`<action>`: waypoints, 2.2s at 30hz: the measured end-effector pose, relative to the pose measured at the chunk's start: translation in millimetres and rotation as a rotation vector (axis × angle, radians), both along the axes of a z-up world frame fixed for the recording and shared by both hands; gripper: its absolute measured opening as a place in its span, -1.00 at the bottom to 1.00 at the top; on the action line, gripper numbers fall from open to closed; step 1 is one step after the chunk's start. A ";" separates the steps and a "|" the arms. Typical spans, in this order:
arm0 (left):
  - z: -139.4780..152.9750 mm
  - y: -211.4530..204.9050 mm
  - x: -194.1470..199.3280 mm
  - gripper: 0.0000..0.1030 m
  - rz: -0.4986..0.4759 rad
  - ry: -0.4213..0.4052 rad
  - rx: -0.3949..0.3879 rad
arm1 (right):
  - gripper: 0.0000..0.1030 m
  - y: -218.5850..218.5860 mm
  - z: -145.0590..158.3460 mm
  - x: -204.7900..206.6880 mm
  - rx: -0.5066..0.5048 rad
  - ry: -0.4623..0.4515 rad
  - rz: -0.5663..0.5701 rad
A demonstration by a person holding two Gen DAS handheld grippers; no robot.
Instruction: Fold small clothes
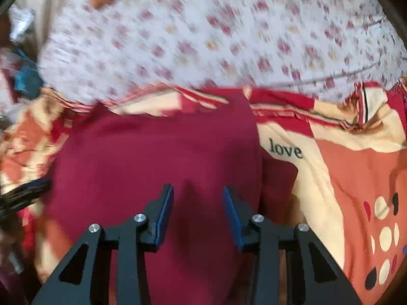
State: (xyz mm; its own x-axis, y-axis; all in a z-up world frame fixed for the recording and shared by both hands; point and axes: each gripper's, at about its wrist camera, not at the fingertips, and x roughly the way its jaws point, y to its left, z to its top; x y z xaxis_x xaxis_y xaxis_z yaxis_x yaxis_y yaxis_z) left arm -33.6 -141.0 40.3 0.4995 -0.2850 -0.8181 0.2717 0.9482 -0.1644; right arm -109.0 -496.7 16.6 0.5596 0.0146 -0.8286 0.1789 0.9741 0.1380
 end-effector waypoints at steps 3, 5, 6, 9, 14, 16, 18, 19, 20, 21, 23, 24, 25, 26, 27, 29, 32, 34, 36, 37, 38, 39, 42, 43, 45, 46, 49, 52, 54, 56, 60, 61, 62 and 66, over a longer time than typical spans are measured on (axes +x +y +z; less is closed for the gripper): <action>-1.4 -0.1 -0.3 -0.15 0.000 -0.016 -0.003 | -0.46 -6.0 2.9 7.6 -0.004 0.006 -0.039; -3.2 -0.5 -0.6 -0.15 0.000 -0.021 -0.002 | -0.45 -1.6 13.9 8.5 -0.013 -0.009 -0.059; -3.4 -0.5 -0.9 -0.15 0.001 -0.025 -0.004 | -0.44 6.7 24.2 9.8 -0.021 -0.033 -0.047; -5.1 1.5 -2.0 -0.15 0.009 -0.030 -0.024 | -0.41 35.4 40.3 19.6 0.004 -0.070 0.043; -7.4 5.3 -1.9 -0.15 0.016 -0.024 -0.060 | -0.35 108.9 45.9 61.2 0.070 -0.069 0.243; -9.9 6.9 -1.0 -0.15 0.020 -0.017 -0.082 | -0.35 141.0 40.6 83.9 0.062 -0.059 0.307; -11.8 8.1 0.2 -0.13 0.016 -0.016 -0.095 | -0.35 169.8 32.2 106.5 0.056 -0.042 0.359; -12.4 8.7 0.2 -0.12 0.013 -0.018 -0.101 | -0.35 181.0 28.5 112.5 0.057 -0.033 0.373; -13.2 9.4 0.3 -0.12 0.012 -0.019 -0.108 | -0.35 191.9 24.6 120.9 0.058 -0.023 0.384; -14.2 10.5 0.6 -0.11 0.011 -0.019 -0.119 | -0.35 201.9 20.4 129.1 0.056 -0.013 0.395; -16.3 13.3 0.4 -0.10 0.020 -0.018 -0.145 | -0.35 218.8 12.5 144.3 0.033 -0.004 0.405; -16.7 14.1 0.4 -0.10 0.023 -0.017 -0.152 | -0.33 225.3 8.8 151.8 0.020 -0.003 0.405; -16.7 14.6 0.4 -0.10 0.022 -0.017 -0.156 | -0.28 230.2 4.8 159.7 0.015 0.002 0.402; -16.9 15.0 0.6 -0.10 0.020 -0.017 -0.160 | -0.26 233.3 1.7 167.1 0.015 0.003 0.393; -17.4 15.7 0.7 -0.10 0.019 -0.015 -0.165 | -0.24 236.3 -0.6 172.4 0.012 0.003 0.382; -18.2 17.2 1.8 -0.10 0.021 -0.010 -0.176 | -0.23 237.2 -4.1 181.5 0.013 0.005 0.365; -18.7 17.6 1.7 -0.10 0.021 -0.010 -0.176 | -0.12 241.3 -12.1 195.2 -0.004 0.018 0.350; -18.8 17.4 1.2 -0.10 0.021 -0.012 -0.174 | -0.05 243.9 -16.5 202.4 -0.020 0.029 0.344; -19.4 18.0 1.2 -0.10 0.021 -0.012 -0.176 | -0.03 245.2 -19.1 206.5 -0.030 0.035 0.337; -19.5 18.1 1.0 -0.10 0.020 -0.013 -0.176 | -0.03 244.8 -18.5 206.8 -0.029 0.035 0.336; -19.7 18.1 0.7 -0.10 0.019 -0.014 -0.174 | -0.03 244.1 -16.8 205.9 -0.025 0.032 0.334; -20.1 18.0 1.3 -0.10 0.018 -0.015 -0.173 | -0.03 242.3 -12.6 203.1 -0.014 0.022 0.333; -20.1 17.7 1.3 -0.10 0.019 -0.018 -0.170 | -0.03 235.0 0.1 192.3 0.032 -0.021 0.329; -20.2 18.0 1.4 -0.10 0.019 -0.019 -0.170 | -0.03 233.8 2.1 190.5 0.037 -0.026 0.326; -20.2 18.3 1.4 -0.10 0.018 -0.020 -0.171 | -0.03 232.0 2.7 188.5 0.024 -0.021 0.316; -20.2 18.6 1.4 -0.10 0.019 -0.020 -0.174 | -0.06 232.3 0.6 189.4 -0.003 -0.005 0.301; -20.3 20.1 1.7 -0.10 0.022 -0.018 -0.186 | -0.09 234.6 -5.1 194.1 -0.009 0.006 0.287; -20.2 21.0 1.5 -0.10 0.025 -0.020 -0.195 | -0.09 246.4 -16.9 204.2 -0.062 0.042 0.308; -20.0 21.3 1.1 -0.10 0.025 -0.020 -0.197 | -0.09 253.6 -18.5 204.7 -0.110 0.042 0.320; -20.3 21.1 1.5 -0.10 0.025 -0.021 -0.200 | -0.09 258.8 -17.9 203.5 -0.142 0.039 0.330; -20.7 20.5 1.7 -0.10 0.024 -0.023 -0.200 | -0.09 260.3 -12.1 196.6 -0.146 0.018 0.336; -20.6 20.7 1.5 -0.10 0.024 -0.024 -0.201 | -0.09 260.5 -10.0 195.4 -0.139 0.012 0.339; -20.6 20.5 1.6 -0.10 0.024 -0.025 -0.202 | -0.09 260.2 -6.5 193.2 -0.124 0.005 0.344; -20.9 20.2 2.2 -0.10 0.024 -0.025 -0.203 | 0.00 261.2 4.0 188.0 -0.056 0.011 0.371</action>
State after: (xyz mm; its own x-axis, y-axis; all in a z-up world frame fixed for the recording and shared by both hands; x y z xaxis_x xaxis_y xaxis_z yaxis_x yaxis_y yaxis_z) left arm -31.4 -120.8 19.4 0.5277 -0.4303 -0.7324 0.2556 0.9027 -0.3461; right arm 78.9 -235.6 20.7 0.5156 0.1696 -0.8399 -0.1869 0.9789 0.0830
